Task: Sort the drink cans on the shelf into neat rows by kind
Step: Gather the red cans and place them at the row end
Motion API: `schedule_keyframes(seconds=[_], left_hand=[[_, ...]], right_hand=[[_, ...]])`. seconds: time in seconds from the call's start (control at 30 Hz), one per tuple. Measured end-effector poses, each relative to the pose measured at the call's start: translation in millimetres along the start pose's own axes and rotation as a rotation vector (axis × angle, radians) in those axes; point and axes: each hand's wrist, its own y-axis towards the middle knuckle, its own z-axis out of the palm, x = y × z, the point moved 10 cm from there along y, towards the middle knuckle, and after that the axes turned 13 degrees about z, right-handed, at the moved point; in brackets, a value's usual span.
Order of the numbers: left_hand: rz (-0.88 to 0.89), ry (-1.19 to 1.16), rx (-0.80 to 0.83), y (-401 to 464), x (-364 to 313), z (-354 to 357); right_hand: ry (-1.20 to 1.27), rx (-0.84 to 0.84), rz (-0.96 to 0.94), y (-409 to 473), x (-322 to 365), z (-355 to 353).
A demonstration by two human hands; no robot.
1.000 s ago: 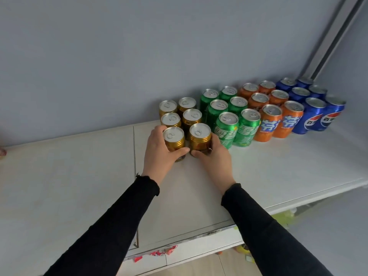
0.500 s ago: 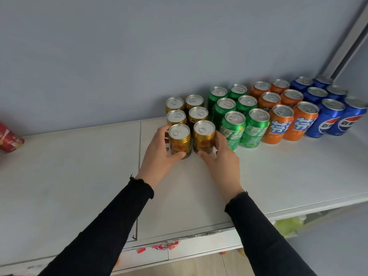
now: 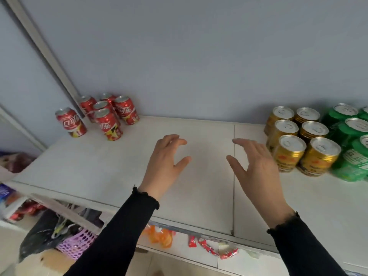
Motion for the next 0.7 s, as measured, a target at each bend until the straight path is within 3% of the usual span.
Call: schedule_keyframes(seconds=[0.17, 0.37, 0.53, 0.7], left_hand=[[-0.098, 0.045, -0.121, -43, 105, -85], [-0.199, 0.051, -0.188, -81, 237, -171], [-0.285, -0.007, -0.268, -82, 342, -209], [-0.36, -0.128, -0.232, -57, 411, -209]], right_hand=[[0.141, 0.209, -0.029, 6, 100, 107], [0.34, 0.378, 0.093, 19, 204, 235], [0.399, 0.408, 0.271, 35, 240, 309], [0.437, 0.388, 0.362, 44, 251, 348]])
